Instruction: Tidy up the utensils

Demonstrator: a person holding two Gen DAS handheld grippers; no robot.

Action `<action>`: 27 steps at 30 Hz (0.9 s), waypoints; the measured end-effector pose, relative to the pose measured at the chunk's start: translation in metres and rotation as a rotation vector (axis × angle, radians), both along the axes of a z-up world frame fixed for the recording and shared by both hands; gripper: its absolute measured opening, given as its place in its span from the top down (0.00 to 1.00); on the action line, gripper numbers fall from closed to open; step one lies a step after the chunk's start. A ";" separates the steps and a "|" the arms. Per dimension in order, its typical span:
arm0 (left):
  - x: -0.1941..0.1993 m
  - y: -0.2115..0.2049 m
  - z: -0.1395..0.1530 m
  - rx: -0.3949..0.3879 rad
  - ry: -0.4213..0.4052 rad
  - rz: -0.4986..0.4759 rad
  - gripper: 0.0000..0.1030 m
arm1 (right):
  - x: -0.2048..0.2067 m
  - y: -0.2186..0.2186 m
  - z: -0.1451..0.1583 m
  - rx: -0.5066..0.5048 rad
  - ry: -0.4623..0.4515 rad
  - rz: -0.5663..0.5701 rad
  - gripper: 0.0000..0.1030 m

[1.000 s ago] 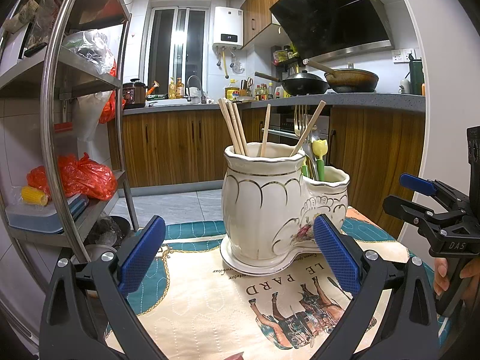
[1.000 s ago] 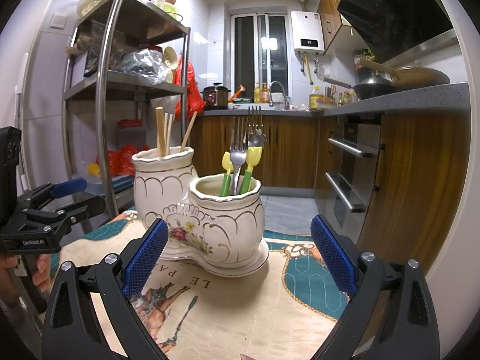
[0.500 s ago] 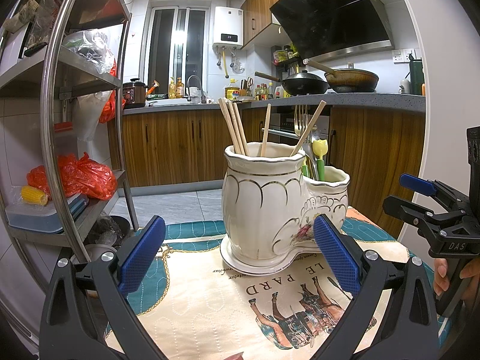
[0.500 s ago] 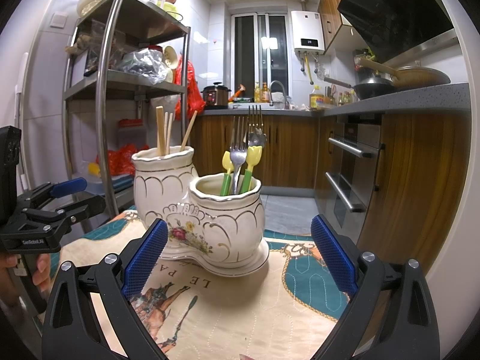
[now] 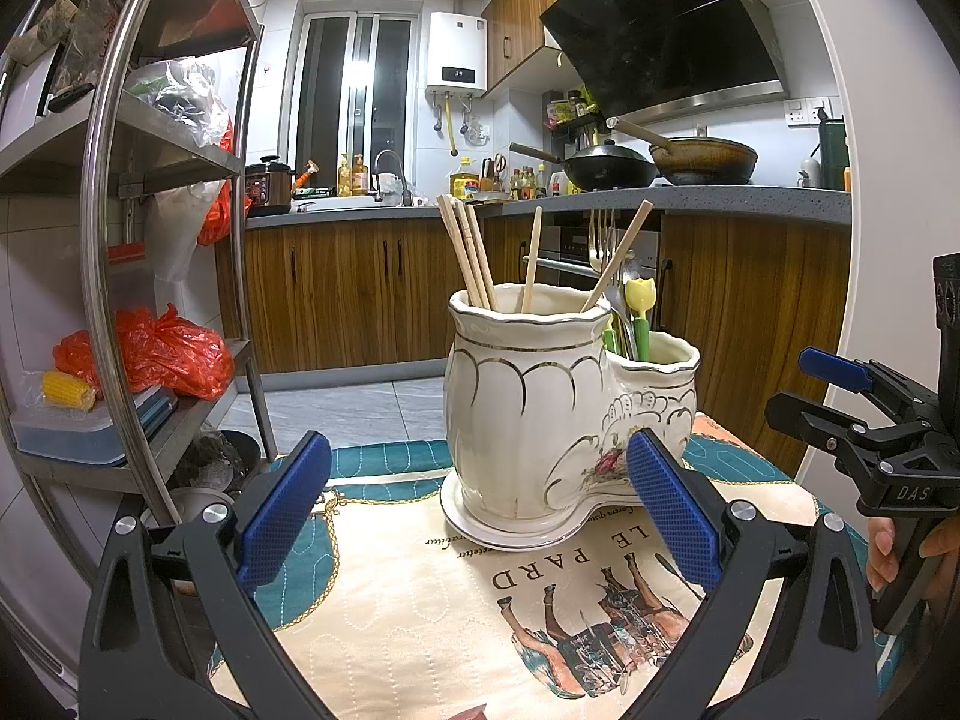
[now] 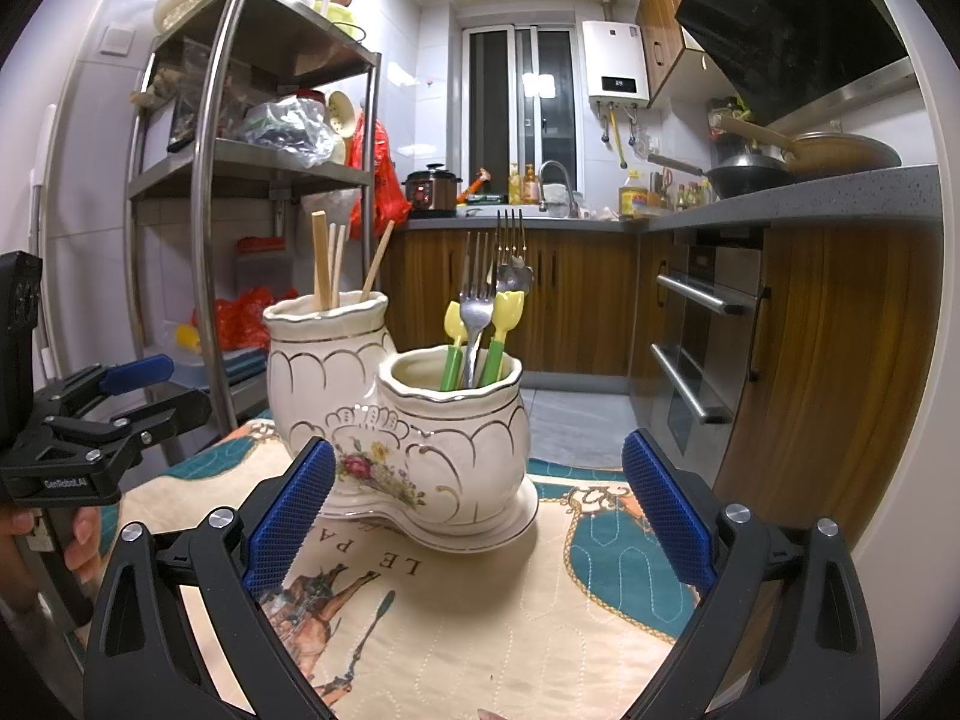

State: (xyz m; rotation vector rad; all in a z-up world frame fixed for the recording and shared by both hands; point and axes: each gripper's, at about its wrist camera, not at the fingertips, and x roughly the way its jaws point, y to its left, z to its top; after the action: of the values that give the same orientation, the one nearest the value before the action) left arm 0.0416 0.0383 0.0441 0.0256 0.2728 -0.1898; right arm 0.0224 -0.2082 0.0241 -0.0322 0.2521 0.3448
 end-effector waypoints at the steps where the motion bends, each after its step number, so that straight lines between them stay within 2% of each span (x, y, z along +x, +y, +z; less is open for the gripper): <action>1: 0.000 0.000 0.000 0.000 0.000 0.000 0.05 | 0.000 0.000 0.000 0.000 0.000 0.000 0.07; 27: 0.001 0.000 -0.002 0.004 0.003 0.005 0.05 | 0.000 0.000 0.001 0.000 0.001 0.000 0.06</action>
State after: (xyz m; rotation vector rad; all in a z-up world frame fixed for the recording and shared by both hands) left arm 0.0427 0.0384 0.0417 0.0283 0.2765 -0.1845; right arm 0.0225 -0.2082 0.0247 -0.0321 0.2535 0.3448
